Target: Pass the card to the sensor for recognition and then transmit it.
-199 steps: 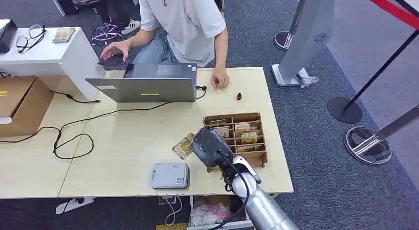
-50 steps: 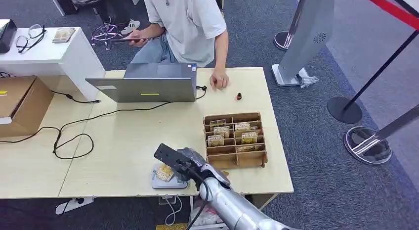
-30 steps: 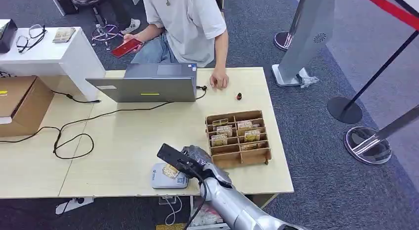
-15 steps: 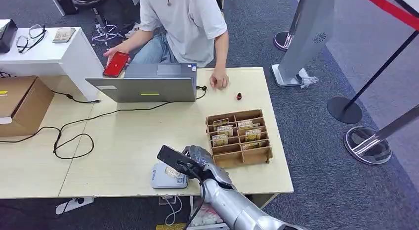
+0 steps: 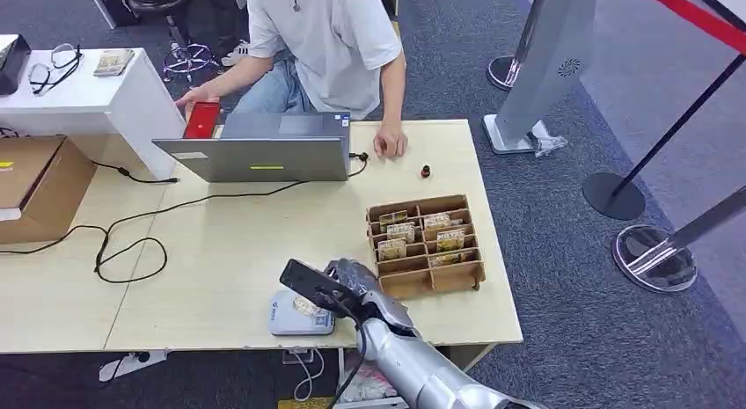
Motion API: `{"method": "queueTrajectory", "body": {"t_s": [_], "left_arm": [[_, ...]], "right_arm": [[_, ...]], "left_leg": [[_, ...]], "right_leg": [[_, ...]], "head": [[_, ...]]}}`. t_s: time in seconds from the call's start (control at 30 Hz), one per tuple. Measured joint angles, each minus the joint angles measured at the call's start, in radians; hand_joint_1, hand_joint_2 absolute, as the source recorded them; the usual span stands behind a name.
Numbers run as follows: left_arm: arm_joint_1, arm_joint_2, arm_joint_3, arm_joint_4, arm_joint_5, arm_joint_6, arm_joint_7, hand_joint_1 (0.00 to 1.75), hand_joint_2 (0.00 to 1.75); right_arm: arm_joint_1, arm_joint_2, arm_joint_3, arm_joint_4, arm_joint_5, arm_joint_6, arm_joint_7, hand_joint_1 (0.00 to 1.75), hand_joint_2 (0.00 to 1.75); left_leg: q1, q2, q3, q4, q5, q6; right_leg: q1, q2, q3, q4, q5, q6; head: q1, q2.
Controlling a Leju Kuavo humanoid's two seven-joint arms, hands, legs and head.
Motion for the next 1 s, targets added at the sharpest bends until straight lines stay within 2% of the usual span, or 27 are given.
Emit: {"method": "queueTrajectory", "body": {"t_s": [0.2,0.47,0.67,0.87,0.93,1.0], "left_arm": [[0.0,0.0,0.0,0.0,-0.002,0.0,0.0,0.0,0.0],[0.001,0.0,0.0,0.0,-0.002,0.0,-0.001,0.0,0.0],[0.001,0.0,0.0,0.0,-0.002,0.0,-0.002,0.0,0.0],[0.002,0.0,0.0,0.0,-0.003,-0.002,-0.017,0.0,0.0],[0.002,0.0,0.0,0.0,-0.002,0.0,-0.019,0.0,0.0],[0.002,0.0,0.0,0.0,0.005,0.001,-0.02,0.0,0.0]], "right_arm": [[0.01,0.0,-0.039,-0.016,-0.098,0.1,-0.101,1.75,1.75],[0.036,-0.017,-0.096,-0.168,-0.266,0.272,-0.183,1.75,1.75],[0.043,-0.031,-0.114,-0.23,-0.285,0.287,-0.191,1.75,1.75],[0.064,-0.062,-0.115,-0.342,-0.38,0.325,-0.223,1.75,1.75],[0.068,-0.079,-0.115,-0.398,-0.386,0.31,-0.224,1.75,1.75],[0.066,-0.096,-0.116,-0.463,-0.343,0.244,-0.218,1.75,1.75]], "left_leg": [[0.0,0.0,0.0,0.0,0.0,0.0],[0.0,0.0,0.0,0.0,0.0,0.0],[0.0,0.0,0.0,0.0,0.0,0.0],[0.0,0.0,0.0,0.0,0.0,0.0],[0.0,0.0,0.0,0.0,0.0,0.0],[0.0,0.0,0.0,0.0,0.0,0.0]], "right_leg": [[0.0,0.0,0.0,0.0,0.0,0.0],[0.0,0.0,0.0,0.0,0.0,0.0],[0.0,0.0,0.0,0.0,0.0,0.0],[0.0,0.0,0.0,0.0,0.0,0.0],[0.0,0.0,0.0,0.0,0.0,0.0],[0.0,0.0,0.0,0.0,0.0,0.0]], "head": [[0.0,0.0],[0.0,0.0],[0.0,0.0],[0.0,0.0],[0.0,0.0],[0.0,0.0]]}}
